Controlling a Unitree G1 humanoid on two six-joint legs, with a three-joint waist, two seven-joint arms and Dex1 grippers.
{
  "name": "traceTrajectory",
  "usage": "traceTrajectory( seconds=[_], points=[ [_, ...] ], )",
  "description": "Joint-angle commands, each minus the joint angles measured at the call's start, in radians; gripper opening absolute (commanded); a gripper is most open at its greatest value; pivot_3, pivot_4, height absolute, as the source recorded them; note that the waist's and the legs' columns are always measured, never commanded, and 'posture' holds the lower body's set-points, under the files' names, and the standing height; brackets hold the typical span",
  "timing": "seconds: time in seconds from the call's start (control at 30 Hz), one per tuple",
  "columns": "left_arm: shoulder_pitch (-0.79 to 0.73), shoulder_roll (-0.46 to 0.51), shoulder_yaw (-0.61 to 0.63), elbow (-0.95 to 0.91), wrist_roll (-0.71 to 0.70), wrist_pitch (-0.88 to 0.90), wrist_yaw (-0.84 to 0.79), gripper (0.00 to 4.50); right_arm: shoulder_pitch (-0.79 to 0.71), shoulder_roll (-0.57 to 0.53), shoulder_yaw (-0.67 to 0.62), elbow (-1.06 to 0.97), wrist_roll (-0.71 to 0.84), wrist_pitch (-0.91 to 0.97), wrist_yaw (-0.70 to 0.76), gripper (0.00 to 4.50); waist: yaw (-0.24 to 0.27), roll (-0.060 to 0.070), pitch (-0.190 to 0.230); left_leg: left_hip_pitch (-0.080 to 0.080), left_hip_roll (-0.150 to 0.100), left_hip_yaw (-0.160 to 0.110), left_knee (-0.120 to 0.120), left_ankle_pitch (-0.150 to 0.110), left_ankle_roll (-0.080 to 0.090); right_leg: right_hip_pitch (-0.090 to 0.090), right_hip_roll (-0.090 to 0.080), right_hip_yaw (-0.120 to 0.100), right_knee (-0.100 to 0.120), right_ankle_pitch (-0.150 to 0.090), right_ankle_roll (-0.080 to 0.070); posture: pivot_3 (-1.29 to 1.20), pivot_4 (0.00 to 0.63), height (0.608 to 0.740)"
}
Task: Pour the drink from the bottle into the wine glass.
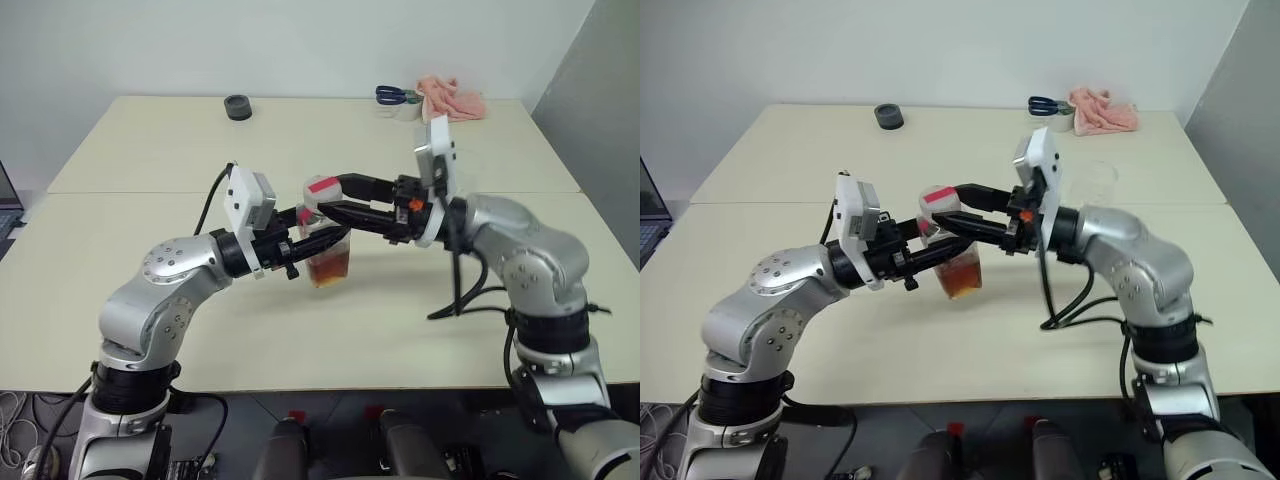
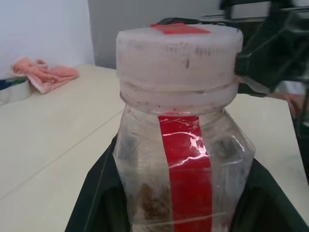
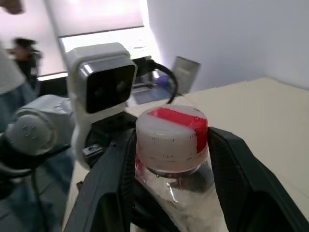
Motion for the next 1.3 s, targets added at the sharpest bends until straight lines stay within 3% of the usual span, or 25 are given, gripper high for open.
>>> traceTrajectory(
  seconds=[0.03, 0.17, 0.37, 0.43, 0.7, 1.0, 1.13, 1.3],
  points=[
    [-0.010, 0.012, -0.067, -0.080, -0.063, 0.032, -0.076, 1.83, -0.119, 0.034, 0.062, 0.129, 0.008, -0.116, 0.255, 1.87, -0.001, 0.000, 0.000, 0.000, 0.000, 0.000, 0.000, 0.000, 0.000, 0.000, 0.000, 0.000, 0.000, 0.000, 0.000, 0.00, 0.150, 0.740],
    [-0.022, 0.015, -0.067, -0.077, -0.070, 0.035, -0.073, 1.83, -0.176, 0.048, 0.065, 0.214, -0.015, -0.138, 0.330, 1.87, 0.000, 0.001, 0.000, 0.000, 0.000, 0.000, 0.000, 0.000, 0.000, 0.000, 0.000, 0.000, 0.000, 0.000, 0.000, 0.00, 0.150, 0.740],
    [-0.008, 0.025, -0.049, -0.066, -0.064, 0.023, -0.075, 1.83, -0.155, -0.058, 0.024, 0.185, 0.002, -0.050, 0.380, 4.00, 0.004, 0.002, 0.001, -0.001, 0.000, -0.002, 0.001, 0.000, 0.000, 0.000, -0.001, -0.001, 0.000, 0.000, 0.000, 0.00, 0.150, 0.740],
    [0.002, 0.029, -0.049, -0.062, -0.057, 0.014, -0.076, 1.83, -0.128, -0.103, 0.015, 0.138, 0.021, -0.013, 0.375, 4.45, 0.008, 0.002, 0.001, -0.002, 0.000, -0.003, 0.001, 0.000, 0.000, 0.000, -0.002, -0.002, 0.000, 0.000, 0.000, 0.00, 0.150, 0.740],
    [0.006, 0.009, -0.040, -0.023, -0.026, -0.019, -0.042, 1.83, 0.002, -0.181, -0.087, -0.082, 0.058, 0.091, 0.145, 4.45, 0.005, 0.002, 0.001, -0.001, -0.001, -0.002, 0.001, 0.000, 0.000, 0.000, -0.001, -0.002, 0.000, 0.000, 0.000, 0.00, 0.150, 0.740],
    [-0.005, -0.013, -0.028, -0.006, 0.002, -0.037, 0.004, 1.83, 0.138, 0.016, -0.056, -0.368, -0.036, 0.118, -0.366, 4.45, 0.002, 0.002, 0.001, -0.001, 0.000, -0.002, 0.001, 0.000, -0.001, -0.001, -0.001, -0.001, 0.001, 0.000, 0.000, 0.00, 0.150, 0.740],
    [-0.017, -0.015, -0.027, 0.010, 0.006, -0.045, 0.011, 1.83, 0.150, 0.062, -0.044, -0.396, -0.026, 0.133, -0.453, 4.45, 0.003, 0.002, 0.001, -0.002, 0.000, -0.002, 0.001, 0.000, -0.001, -0.001, -0.001, -0.001, 0.001, 0.000, 0.000, 0.00, 0.150, 0.740],
    [-0.027, -0.017, -0.033, 0.023, 0.013, -0.053, 0.006, 1.83, 0.163, 0.061, -0.032, -0.406, -0.003, 0.137, -0.461, 4.45, 0.003, 0.002, 0.001, -0.002, -0.001, -0.002, 0.001, 0.000, -0.001, -0.001, -0.001, -0.001, 0.000, 0.000, 0.000, 0.00, 0.150, 0.740]
  ],
)
